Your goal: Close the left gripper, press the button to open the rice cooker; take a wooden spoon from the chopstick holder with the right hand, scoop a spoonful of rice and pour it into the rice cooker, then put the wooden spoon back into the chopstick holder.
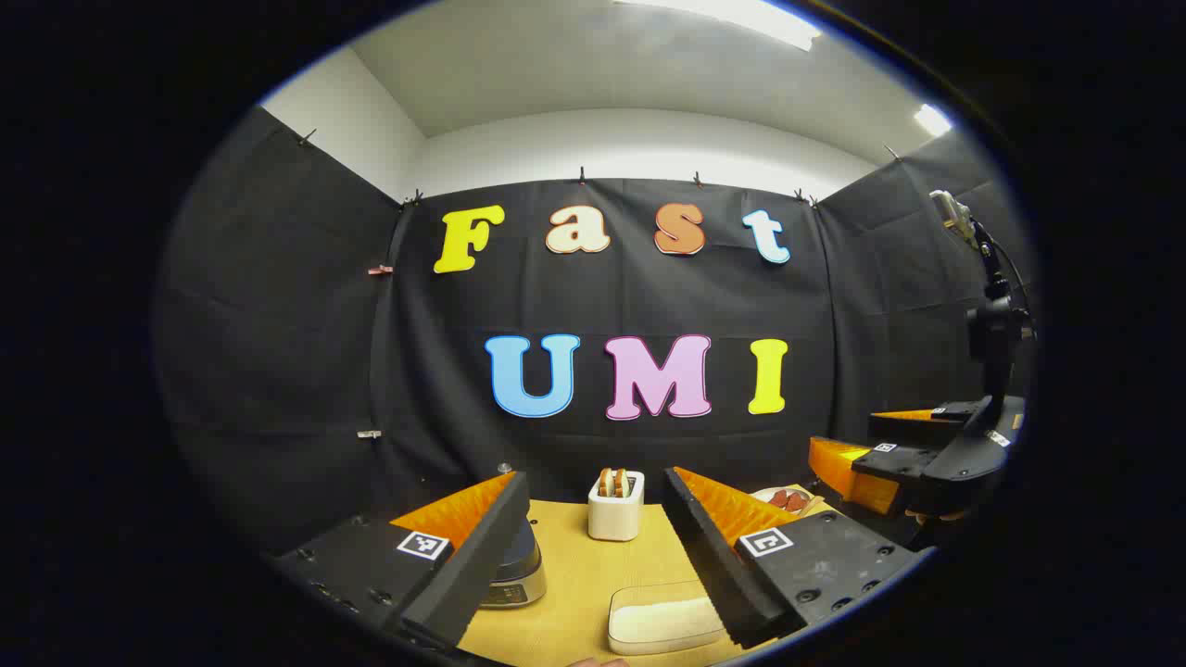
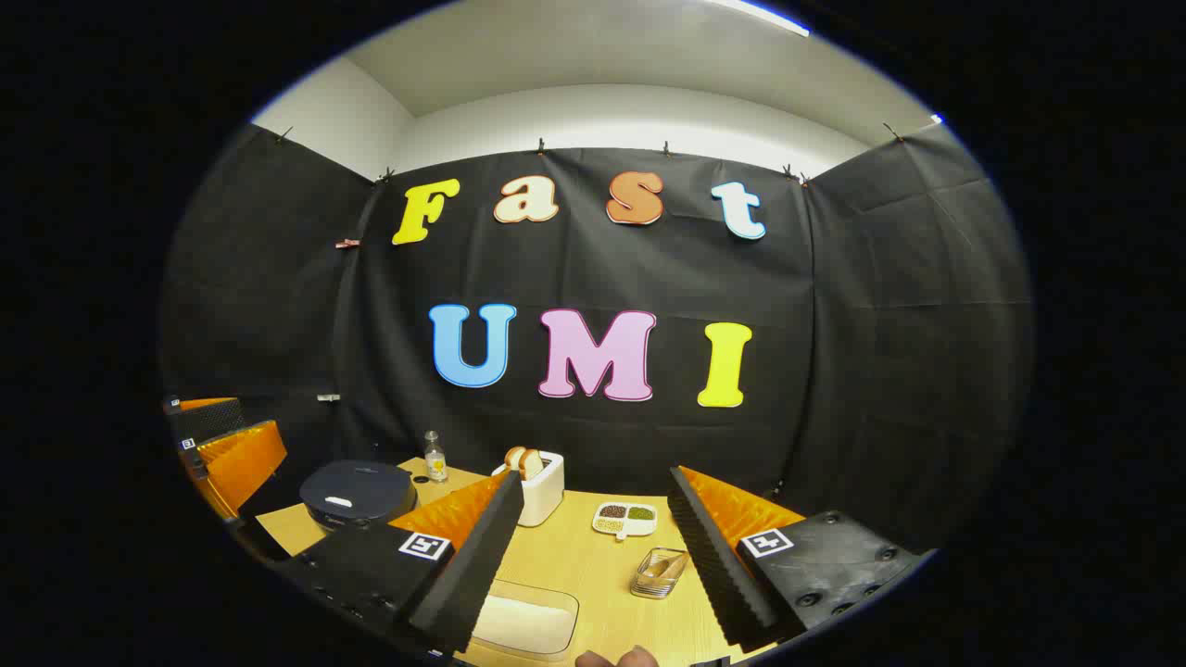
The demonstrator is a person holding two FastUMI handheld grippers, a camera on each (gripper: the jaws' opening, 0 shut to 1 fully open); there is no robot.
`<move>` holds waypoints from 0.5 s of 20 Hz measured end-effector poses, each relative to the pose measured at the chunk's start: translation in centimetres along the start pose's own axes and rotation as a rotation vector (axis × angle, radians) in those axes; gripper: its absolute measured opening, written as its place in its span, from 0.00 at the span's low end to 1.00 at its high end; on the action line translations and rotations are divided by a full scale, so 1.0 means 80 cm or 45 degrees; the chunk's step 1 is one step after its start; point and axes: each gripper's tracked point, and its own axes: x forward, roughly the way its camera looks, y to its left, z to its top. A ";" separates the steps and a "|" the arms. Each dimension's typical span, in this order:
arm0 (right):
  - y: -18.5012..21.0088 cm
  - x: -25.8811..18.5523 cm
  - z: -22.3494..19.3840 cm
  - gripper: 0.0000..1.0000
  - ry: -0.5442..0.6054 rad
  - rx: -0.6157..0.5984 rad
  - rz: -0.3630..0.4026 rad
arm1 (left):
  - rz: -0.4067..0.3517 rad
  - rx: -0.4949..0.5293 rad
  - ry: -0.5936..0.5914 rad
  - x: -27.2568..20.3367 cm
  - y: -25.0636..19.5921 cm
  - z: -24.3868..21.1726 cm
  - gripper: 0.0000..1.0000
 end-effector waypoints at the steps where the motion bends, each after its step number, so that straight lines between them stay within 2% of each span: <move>1: -0.001 0.000 0.001 0.96 -0.002 0.003 0.002 | 0.006 0.000 0.007 0.000 0.000 -0.004 0.98; 10: -0.019 -0.004 0.000 0.98 -0.011 0.022 -0.016 | 0.024 -0.014 0.015 -0.002 -0.003 -0.003 0.98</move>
